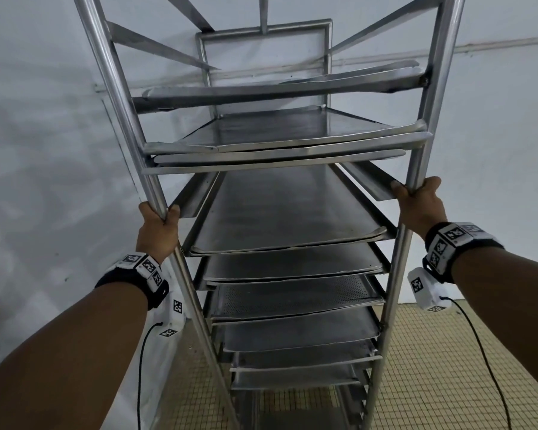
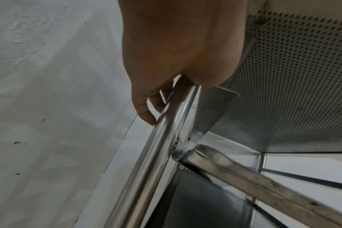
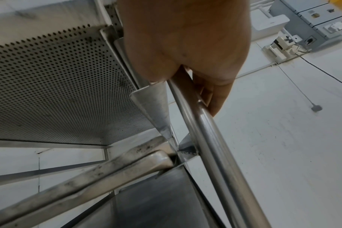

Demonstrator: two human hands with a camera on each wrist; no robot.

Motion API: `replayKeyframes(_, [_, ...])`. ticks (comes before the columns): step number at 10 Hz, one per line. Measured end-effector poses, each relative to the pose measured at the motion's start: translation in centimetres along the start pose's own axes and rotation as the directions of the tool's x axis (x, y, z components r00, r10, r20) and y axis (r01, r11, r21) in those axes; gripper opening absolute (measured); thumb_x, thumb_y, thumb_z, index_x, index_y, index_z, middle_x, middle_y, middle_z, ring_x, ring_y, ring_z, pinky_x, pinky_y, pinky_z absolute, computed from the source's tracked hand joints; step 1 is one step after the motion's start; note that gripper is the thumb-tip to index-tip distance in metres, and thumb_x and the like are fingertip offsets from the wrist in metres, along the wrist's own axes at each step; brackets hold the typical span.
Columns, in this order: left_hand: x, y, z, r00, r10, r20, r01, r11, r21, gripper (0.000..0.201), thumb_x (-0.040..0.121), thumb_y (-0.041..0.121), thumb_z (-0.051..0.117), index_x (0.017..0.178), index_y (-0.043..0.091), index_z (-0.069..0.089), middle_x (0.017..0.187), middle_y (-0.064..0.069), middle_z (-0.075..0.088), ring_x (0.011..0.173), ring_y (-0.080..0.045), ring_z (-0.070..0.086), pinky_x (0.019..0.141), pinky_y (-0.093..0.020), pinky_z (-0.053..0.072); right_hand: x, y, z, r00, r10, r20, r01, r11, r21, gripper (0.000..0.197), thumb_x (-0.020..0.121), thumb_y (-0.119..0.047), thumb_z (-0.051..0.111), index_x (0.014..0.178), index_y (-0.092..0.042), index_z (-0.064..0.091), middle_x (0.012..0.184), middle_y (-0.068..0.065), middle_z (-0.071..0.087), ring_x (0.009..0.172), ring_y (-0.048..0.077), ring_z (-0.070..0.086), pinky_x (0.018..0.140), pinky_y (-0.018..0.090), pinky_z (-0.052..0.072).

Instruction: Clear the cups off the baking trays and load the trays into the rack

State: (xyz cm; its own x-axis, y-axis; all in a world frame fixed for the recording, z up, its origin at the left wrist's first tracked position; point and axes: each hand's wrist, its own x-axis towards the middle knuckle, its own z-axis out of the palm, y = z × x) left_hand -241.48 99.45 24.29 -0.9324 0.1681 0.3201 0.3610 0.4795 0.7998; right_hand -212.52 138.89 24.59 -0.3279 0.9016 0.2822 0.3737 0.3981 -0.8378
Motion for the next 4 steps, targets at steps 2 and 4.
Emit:
replayKeyframes(2, [-1.3,0.0,-0.8,0.999,0.004,-0.037,-0.003,1.000,0.031,0.044,0.100,0.047,0.053,0.115,0.007,0.041,0.095,-0.016,0.061,0.091,-0.038,0.060,0.081,-0.042,0.043,-1.5,0.6,-1.1,0.992,-0.104,0.069,0.110,0.990,-0.088,0.044,0.101,-0.045,0.050,0.115,-0.008,0.030,0.096,0.022,0.061,0.090,0.046,0.060,0.077,0.045,0.044])
replayKeyframes(4, [-3.7,0.3,-1.7,0.995,0.072,-0.076,-0.069,0.997,0.035,0.041,0.097,0.040,0.062,0.124,0.009,0.058,0.109,-0.008,0.062,0.110,-0.036,0.061,0.091,-0.037,0.044,-2.3,0.0,-3.5,0.987,-0.097,0.128,0.127,0.960,-0.248,0.055,0.097,-0.045,0.058,0.134,-0.007,0.044,0.128,0.022,0.060,0.117,0.042,0.057,0.092,0.044,0.045])
